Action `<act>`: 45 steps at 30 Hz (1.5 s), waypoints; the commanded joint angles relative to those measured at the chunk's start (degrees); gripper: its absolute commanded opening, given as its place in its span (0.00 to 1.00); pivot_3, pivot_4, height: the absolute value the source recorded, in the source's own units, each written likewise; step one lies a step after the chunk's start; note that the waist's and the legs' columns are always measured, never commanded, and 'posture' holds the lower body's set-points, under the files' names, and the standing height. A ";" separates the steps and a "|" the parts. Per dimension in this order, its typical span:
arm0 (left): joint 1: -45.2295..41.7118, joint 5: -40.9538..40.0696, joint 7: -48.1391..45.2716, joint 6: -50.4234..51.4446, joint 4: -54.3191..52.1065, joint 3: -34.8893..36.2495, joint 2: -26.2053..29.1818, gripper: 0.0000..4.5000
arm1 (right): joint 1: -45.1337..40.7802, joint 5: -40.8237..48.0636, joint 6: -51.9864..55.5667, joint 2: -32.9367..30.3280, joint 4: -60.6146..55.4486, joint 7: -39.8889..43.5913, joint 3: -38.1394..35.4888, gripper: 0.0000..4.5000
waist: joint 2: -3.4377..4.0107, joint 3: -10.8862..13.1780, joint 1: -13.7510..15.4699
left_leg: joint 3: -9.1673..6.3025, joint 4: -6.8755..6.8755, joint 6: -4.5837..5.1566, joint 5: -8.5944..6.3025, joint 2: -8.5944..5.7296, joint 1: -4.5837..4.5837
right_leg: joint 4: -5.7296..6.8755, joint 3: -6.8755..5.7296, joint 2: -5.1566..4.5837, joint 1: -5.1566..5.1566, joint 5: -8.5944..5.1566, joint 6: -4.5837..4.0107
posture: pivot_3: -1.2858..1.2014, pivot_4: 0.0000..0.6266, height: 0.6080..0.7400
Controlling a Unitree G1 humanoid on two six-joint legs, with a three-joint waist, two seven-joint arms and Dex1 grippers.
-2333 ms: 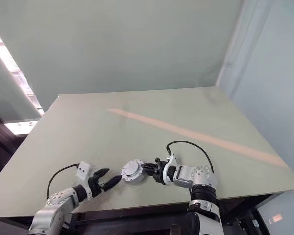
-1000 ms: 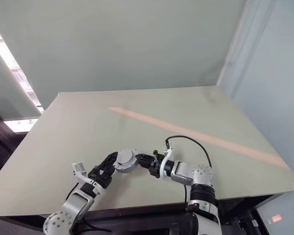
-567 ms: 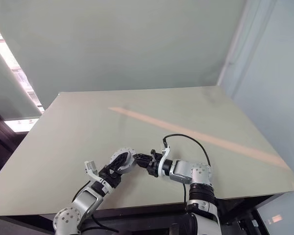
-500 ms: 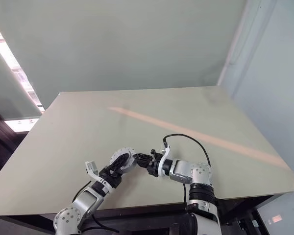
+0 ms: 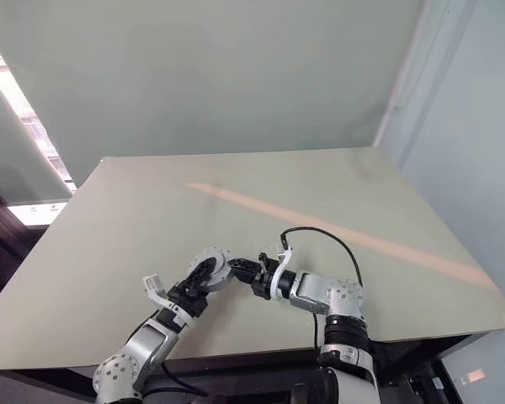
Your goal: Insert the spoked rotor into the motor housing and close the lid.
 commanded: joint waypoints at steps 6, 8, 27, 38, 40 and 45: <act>-0.89 -0.30 0.42 -2.13 -0.18 -0.11 -1.31 0.46 | 0.65 2.91 -4.72 2.03 -6.49 6.41 4.83 0.79 | 0.00 0.00 0.01 | 0.00 0.01 0.00 0.00 0.00 0.00 | 0.00 0.01 0.00 0.01 0.00 0.00 | 0.52 0.00 1.00; -0.92 -0.28 0.35 -2.54 -0.16 -0.16 -1.38 0.46 | 0.80 2.39 -6.08 2.03 -6.65 6.53 5.10 0.95 | -0.01 0.00 0.00 | 0.00 0.02 0.00 0.00 -0.01 0.00 | 0.01 0.01 0.00 0.01 0.00 0.00 | 0.52 0.00 1.00; -7.25 9.78 1.24 -22.28 0.90 4.11 1.08 0.45 | 9.79 -23.81 -40.68 -8.16 -13.96 18.06 28.14 1.00 | -0.03 -0.02 0.04 | 0.02 0.10 -0.02 0.01 -0.04 0.02 | 0.00 0.06 0.02 0.08 0.04 0.05 | 0.52 0.00 1.00; -12.97 17.63 3.39 -29.78 8.81 9.72 6.36 0.45 | 12.82 -40.31 -65.42 -18.25 -15.40 30.55 42.87 1.00 | -0.23 -0.05 0.26 | 0.02 0.15 -0.03 0.01 -0.06 0.05 | -0.02 0.11 0.02 0.13 0.09 0.12 | 0.52 0.00 1.00; -13.49 18.79 3.75 -30.76 9.93 9.98 6.36 0.45 | 12.99 -41.86 -67.66 -19.10 -15.18 31.71 43.96 1.00 | -0.31 -0.06 0.49 | -0.01 0.18 -0.03 0.02 -0.07 0.07 | -0.02 0.08 0.02 0.18 0.09 0.12 | 0.52 0.00 1.00; -14.25 20.88 3.82 -31.51 11.99 10.33 6.68 0.45 | 13.44 -43.11 -69.41 -19.60 -14.75 32.49 44.39 1.00 | -0.55 -0.06 1.12 | -0.04 0.32 -0.03 0.01 -0.09 0.15 | -0.02 0.09 0.02 0.35 0.12 0.15 | 0.52 0.00 1.00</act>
